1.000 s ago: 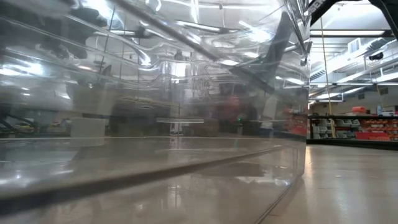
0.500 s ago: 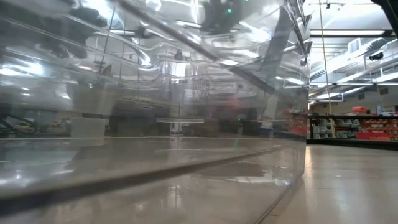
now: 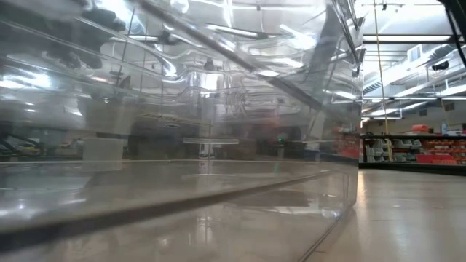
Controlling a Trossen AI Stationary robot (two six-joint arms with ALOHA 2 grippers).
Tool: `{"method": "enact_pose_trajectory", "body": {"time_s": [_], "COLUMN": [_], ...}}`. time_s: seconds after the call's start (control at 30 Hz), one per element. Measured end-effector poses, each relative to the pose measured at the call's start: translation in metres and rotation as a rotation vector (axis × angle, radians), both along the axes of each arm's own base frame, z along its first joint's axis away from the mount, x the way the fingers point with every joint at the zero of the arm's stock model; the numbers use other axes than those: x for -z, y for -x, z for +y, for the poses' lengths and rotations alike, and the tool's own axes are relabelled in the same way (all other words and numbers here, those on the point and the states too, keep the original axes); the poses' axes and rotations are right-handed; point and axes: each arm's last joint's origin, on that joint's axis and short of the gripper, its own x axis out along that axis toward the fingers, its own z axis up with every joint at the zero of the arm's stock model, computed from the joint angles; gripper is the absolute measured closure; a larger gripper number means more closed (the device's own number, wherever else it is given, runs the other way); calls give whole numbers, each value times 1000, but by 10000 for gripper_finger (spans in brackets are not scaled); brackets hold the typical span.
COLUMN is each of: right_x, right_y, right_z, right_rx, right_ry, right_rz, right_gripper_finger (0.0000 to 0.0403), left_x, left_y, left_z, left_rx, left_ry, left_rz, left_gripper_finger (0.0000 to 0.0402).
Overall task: Stack baskets by color
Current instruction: Stack the top black bin on top of the bottom black bin
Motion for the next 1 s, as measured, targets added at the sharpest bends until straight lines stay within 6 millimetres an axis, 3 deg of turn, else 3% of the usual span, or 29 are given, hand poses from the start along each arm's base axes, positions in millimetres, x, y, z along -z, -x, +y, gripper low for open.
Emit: {"method": "enact_pose_trajectory", "body": {"time_s": [0.17,0.27,0.4,0.5,0.6,0.8,0.93,1.0], "right_x": [-34,-44,-36,-24,9,102,164,180], "right_y": [47,69,70,59,29,-37,-65,-73], "right_z": [19,27,26,17,-3,-43,-59,-63], "right_rx": [0,5,3,8,15,9,-11,-16], "right_ry": [66,80,48,24,-35,-166,-254,-268], "right_rz": [-113,-135,-63,1,108,346,506,540], "right_gripper_finger": [184,184,184,184,187,194,197,198], "left_x": [0,0,0,0,0,0,0,0], "left_y": [0,0,0,0,0,0,0,0], "left_z": [0,0,0,0,0,0,0,0], "left_rx": [0,0,-1,0,0,0,-1,0], "left_ry": [0,0,0,0,0,0,0,0], "left_rz": [-1,-1,-1,-1,-1,-1,0,-1], "left_gripper_finger": [285,285,285,285,285,285,285,285]}}
